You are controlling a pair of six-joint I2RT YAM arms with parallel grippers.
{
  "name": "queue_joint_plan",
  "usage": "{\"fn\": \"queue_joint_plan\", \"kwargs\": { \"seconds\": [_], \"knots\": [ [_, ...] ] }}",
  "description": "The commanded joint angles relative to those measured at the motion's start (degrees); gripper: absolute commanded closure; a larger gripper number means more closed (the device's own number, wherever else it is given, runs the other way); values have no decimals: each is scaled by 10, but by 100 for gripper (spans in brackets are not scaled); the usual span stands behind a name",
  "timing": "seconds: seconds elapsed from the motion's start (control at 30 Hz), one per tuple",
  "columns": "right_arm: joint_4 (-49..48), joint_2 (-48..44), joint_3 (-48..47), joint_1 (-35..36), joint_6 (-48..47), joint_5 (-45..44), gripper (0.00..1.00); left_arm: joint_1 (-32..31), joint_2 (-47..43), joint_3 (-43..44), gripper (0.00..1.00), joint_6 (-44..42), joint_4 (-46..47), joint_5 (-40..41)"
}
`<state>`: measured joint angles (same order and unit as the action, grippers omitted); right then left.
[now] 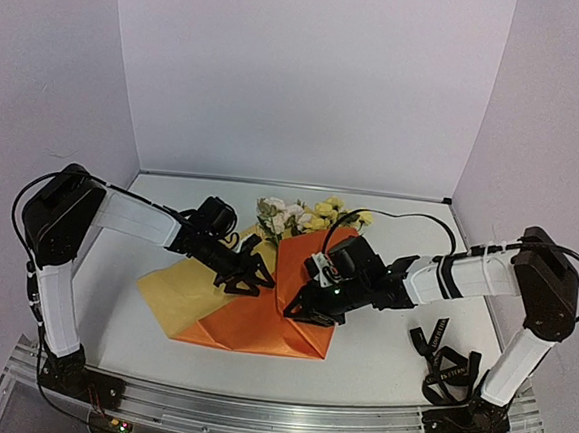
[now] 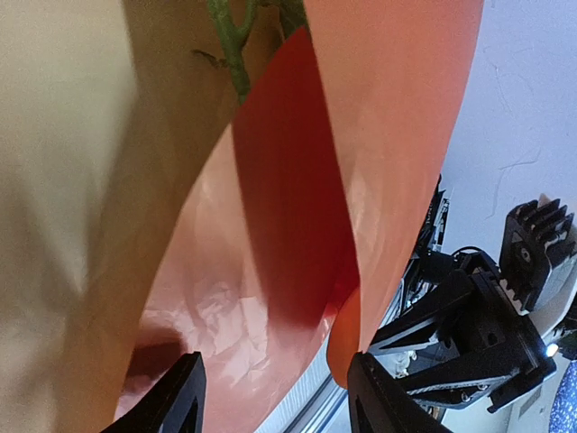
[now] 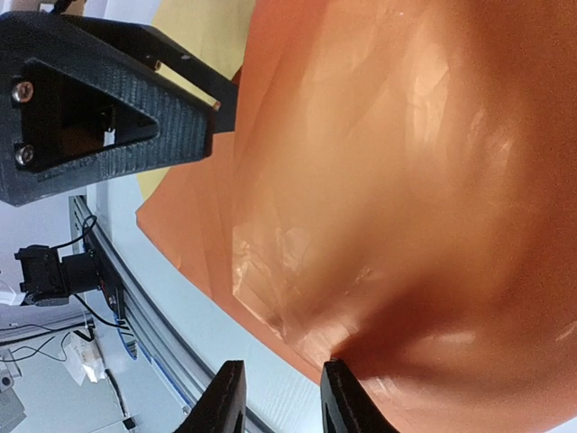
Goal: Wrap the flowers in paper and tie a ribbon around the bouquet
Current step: Press the fold line on the 1/4-folded wrapping paper.
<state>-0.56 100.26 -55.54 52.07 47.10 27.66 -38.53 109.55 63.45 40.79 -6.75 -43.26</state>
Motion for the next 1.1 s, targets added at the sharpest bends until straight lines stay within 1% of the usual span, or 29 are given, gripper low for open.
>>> {"fn": "queue_joint_plan", "kwargs": {
  "seconds": [0.0,0.3,0.4,0.7,0.77,0.8,0.97,1.03,1.07],
  "knots": [
    [-11,-38,21,0,-16,-23,69,-11,12,38,44,16,45,-18],
    [-3,-31,32,-2,-19,-33,72,-23,21,49,47,25,63,-21],
    [-3,-30,35,-1,-20,-36,72,-27,24,53,51,28,65,-21],
    [1,-33,41,-2,-23,-40,73,-43,48,74,52,31,65,-19],
    [4,-39,44,-2,-27,-44,73,-44,49,78,57,33,75,-18],
    [5,-41,46,-2,-29,-46,73,-45,48,79,62,33,80,-16],
    [23,-61,59,-8,-34,-52,70,-49,28,75,92,18,75,10],
    [23,-70,66,-17,-32,-50,67,-51,16,67,99,10,71,29],
    [22,-75,70,-21,-31,-49,65,-52,11,62,100,6,71,39]
  ]
}}
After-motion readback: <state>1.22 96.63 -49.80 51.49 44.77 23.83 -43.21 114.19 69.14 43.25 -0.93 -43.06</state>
